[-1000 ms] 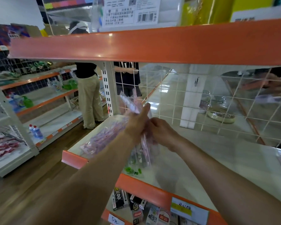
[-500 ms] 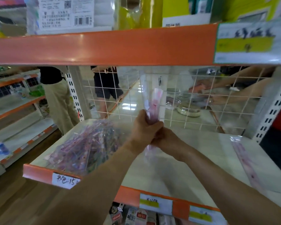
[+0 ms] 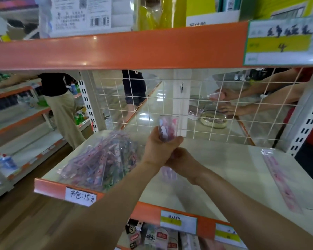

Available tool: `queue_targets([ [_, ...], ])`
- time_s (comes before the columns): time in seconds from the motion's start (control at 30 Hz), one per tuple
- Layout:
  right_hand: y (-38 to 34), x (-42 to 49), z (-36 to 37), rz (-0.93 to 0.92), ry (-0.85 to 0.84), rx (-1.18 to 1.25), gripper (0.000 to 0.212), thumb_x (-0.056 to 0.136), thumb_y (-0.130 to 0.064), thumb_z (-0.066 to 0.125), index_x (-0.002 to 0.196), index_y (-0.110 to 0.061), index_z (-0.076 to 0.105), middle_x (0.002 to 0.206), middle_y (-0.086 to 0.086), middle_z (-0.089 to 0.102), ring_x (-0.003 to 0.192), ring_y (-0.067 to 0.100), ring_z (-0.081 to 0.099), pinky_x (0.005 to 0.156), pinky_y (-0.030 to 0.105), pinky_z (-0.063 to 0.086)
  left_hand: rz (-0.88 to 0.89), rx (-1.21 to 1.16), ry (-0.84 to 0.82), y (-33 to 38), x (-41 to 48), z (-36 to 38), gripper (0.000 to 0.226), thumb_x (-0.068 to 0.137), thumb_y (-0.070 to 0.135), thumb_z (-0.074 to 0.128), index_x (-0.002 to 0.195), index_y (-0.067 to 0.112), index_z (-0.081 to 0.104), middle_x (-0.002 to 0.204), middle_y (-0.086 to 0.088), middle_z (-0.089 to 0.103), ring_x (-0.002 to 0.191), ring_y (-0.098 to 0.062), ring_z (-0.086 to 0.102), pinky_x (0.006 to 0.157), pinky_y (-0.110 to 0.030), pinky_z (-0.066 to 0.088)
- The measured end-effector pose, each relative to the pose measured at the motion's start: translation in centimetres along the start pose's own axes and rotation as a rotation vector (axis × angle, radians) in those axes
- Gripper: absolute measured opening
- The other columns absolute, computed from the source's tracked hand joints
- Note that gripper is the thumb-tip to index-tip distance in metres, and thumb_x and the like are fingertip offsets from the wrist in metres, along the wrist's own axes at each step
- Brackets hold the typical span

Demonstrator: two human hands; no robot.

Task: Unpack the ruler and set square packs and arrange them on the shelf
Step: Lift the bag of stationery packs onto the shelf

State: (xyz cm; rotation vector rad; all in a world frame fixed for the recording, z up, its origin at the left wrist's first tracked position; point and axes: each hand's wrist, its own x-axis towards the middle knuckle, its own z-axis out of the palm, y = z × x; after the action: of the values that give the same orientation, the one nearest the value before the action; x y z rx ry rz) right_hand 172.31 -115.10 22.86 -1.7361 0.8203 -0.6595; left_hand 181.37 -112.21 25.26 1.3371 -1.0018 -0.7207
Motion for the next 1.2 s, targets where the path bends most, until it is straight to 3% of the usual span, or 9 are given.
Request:
queue_targets([
  [0.17,-0.1,-0.5,0.5,-0.078,0.081,-0.037,0.036,0.092,0.005,0.054,0.127,0.001,0.050,0.106,0.001,0.061,0.076,-0.009,0.061,0.065,0.004,0.046,-0.119,0.047,0.091,0.1,0.7,1.1,0.011,0.080,0.009,0.062,0.090,0.013,0.059,0.071,-0.002,0.064,0.071,-0.018,0.064,0.066,-0.027,0.055],
  [0.3,1.5,-1.3,-0.5,0.067,0.214,-0.199,0.039,0.086,-0.011,0.063,0.122,-0.011,0.049,0.095,0.001,0.066,0.078,0.019,0.064,0.074,0.040,0.056,-0.336,0.113,0.002,0.8,2.0,3.5,0.014,0.081,0.018,0.067,0.081,0.007,0.058,0.063,-0.007,0.057,0.053,-0.018,0.058,0.047,-0.020,0.046],
  [0.4,2.1,-2.5,-3.2,0.195,0.301,-0.455,0.038,0.088,-0.024,0.060,0.120,-0.012,0.045,0.106,0.002,0.064,0.094,0.025,0.064,0.079,0.033,0.050,-0.451,0.194,-0.177,1.1,1.9,6.2,0.023,0.080,0.025,0.069,0.076,0.004,0.060,0.055,-0.009,0.056,0.047,-0.014,0.057,0.051,-0.020,0.048],
  [0.6,2.6,-6.5,-11.0,0.421,0.325,-0.625,0.013,0.094,-0.024,0.048,0.098,-0.012,0.051,0.068,0.006,0.059,0.047,0.020,0.061,0.034,0.018,0.041,-0.545,0.251,-0.519,1.3,0.3,13.4,0.011,0.091,0.016,0.054,0.085,0.007,0.057,0.079,-0.014,0.056,0.064,-0.022,0.054,0.055,-0.025,0.043],
  [0.7,3.5,-8.3,-14.6,0.523,0.300,-0.779,0.006,0.088,-0.009,0.050,0.082,-0.010,0.051,0.061,0.005,0.056,0.046,0.016,0.060,0.033,0.019,0.034,-0.550,0.281,-0.641,1.5,-0.8,17.4,0.008,0.090,0.008,0.049,0.093,0.005,0.056,0.089,-0.016,0.055,0.073,-0.026,0.055,0.060,-0.030,0.046],
  [0.8,4.4,-9.9,-17.9,0.594,0.402,-0.763,0.011,0.090,-0.017,0.049,0.090,-0.007,0.054,0.064,0.004,0.056,0.050,0.016,0.059,0.045,0.021,0.036,-0.465,0.478,-0.726,1.6,-1.6,20.6,0.010,0.092,0.006,0.050,0.087,0.004,0.059,0.086,-0.017,0.057,0.066,-0.024,0.055,0.066,-0.032,0.050],
  [0.87,4.6,-10.8,-19.4,0.625,0.400,-0.768,0.014,0.091,-0.020,0.052,0.100,-0.010,0.056,0.078,0.007,0.059,0.075,0.025,0.063,0.061,0.025,0.040,-0.305,0.752,-0.778,1.6,-2.1,22.3,0.019,0.095,0.006,0.046,0.103,-0.002,0.062,0.103,-0.023,0.063,0.083,-0.031,0.063,0.079,-0.038,0.052],
  [0.97,5.5,-11.5,-20.6,0.700,0.406,-0.775,0.011,0.094,-0.024,0.050,0.089,-0.015,0.050,0.067,0.003,0.049,0.061,0.019,0.052,0.057,0.025,0.037,-0.018,1.018,-0.789,1.8,-2.9,23.8,0.037,0.096,0.010,0.045,0.132,0.000,0.049,0.129,-0.021,0.055,0.116,-0.034,0.055,0.094,-0.036,0.045],
  [1.2,6.0,-11.6,-21.7,0.744,0.376,-0.881,0.023,0.091,-0.036,0.055,0.098,-0.015,0.054,0.073,0.000,0.050,0.070,0.018,0.051,0.065,0.027,0.040,0.105,1.242,-0.819,-0.2,-2.8,24.8,0.030,0.087,0.019,0.060,0.114,0.006,0.059,0.115,-0.012,0.062,0.108,-0.029,0.060,0.089,-0.037,0.049],
])
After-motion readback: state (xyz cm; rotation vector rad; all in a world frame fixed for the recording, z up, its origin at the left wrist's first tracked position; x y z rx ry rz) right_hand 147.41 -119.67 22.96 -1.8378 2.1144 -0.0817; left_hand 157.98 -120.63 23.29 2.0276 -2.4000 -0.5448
